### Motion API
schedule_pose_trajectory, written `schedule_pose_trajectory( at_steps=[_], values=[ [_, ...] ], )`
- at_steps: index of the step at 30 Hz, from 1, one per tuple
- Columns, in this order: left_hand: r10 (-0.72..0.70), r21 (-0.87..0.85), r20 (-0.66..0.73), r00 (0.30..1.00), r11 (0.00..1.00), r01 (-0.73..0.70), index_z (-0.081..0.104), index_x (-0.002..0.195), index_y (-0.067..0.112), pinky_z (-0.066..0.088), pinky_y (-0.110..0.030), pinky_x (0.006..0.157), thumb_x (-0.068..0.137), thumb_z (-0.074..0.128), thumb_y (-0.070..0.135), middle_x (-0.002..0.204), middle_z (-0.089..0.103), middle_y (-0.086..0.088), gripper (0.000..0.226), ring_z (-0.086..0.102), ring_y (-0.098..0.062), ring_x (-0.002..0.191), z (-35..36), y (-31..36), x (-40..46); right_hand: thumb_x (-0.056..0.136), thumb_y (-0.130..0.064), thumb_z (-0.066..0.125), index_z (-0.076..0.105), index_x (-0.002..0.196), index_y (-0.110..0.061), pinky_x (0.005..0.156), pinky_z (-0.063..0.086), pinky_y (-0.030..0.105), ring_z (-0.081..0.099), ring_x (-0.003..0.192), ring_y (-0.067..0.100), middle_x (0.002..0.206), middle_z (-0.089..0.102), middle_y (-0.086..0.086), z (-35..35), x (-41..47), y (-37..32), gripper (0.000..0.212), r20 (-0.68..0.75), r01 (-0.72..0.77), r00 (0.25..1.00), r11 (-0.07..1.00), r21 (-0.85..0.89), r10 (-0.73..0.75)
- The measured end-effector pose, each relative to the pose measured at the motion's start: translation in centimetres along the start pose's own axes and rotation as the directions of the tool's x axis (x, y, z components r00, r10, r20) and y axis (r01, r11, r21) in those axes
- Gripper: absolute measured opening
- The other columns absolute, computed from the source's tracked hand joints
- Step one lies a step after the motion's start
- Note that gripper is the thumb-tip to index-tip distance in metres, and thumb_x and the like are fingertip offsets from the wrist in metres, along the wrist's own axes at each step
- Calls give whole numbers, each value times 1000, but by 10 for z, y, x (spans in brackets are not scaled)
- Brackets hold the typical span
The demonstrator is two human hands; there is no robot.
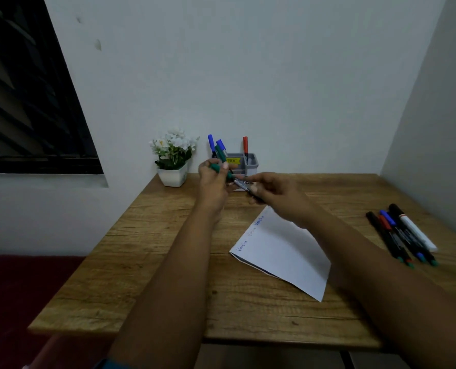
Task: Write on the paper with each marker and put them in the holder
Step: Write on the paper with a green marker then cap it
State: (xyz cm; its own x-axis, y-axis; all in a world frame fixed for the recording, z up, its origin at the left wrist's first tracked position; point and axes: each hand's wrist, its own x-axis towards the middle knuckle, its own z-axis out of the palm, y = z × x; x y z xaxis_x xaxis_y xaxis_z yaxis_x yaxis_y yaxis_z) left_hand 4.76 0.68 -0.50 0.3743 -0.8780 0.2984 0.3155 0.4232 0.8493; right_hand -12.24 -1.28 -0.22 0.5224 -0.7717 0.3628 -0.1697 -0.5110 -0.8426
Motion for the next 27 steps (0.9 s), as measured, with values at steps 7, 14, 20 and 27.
schedule_pose_trajectory(
  at_steps=[7,14,20,27],
  values=[
    [198,267,37,980,943,-200,31,122,10,54,-45,89,96,51,3,129,57,-13,34,62,-27,112,-3,-11,1,93,-19,64,39,145,-22,81,55,32,65,94,18,110,67,5,20,28,-5,58,143,88,990,835,-543,-12],
    [192,293,-40,981,941,-172,36,125,26,56,-35,82,102,43,24,125,53,-1,24,58,-20,114,-2,-32,15,84,-6,73,-2,154,-36,76,57,31,66,75,17,92,67,8,-12,75,-5,107,-46,37,997,900,-433,-63],
    [265,529,-22,964,821,-214,36,133,9,44,-7,73,101,43,19,101,50,13,34,53,2,91,-5,-59,15,94,-2,57,7,153,-26,70,60,35,68,71,23,81,63,7,-38,138,16,81,-421,12,892,938,-347,-167],
    [293,582,-65,954,788,-203,41,123,12,38,-3,62,100,47,18,91,51,7,25,52,0,77,-8,-67,13,89,-3,62,33,142,-20,69,55,40,64,81,32,96,66,20,-17,180,58,63,-198,-70,978,802,-594,-61]
  ],
)
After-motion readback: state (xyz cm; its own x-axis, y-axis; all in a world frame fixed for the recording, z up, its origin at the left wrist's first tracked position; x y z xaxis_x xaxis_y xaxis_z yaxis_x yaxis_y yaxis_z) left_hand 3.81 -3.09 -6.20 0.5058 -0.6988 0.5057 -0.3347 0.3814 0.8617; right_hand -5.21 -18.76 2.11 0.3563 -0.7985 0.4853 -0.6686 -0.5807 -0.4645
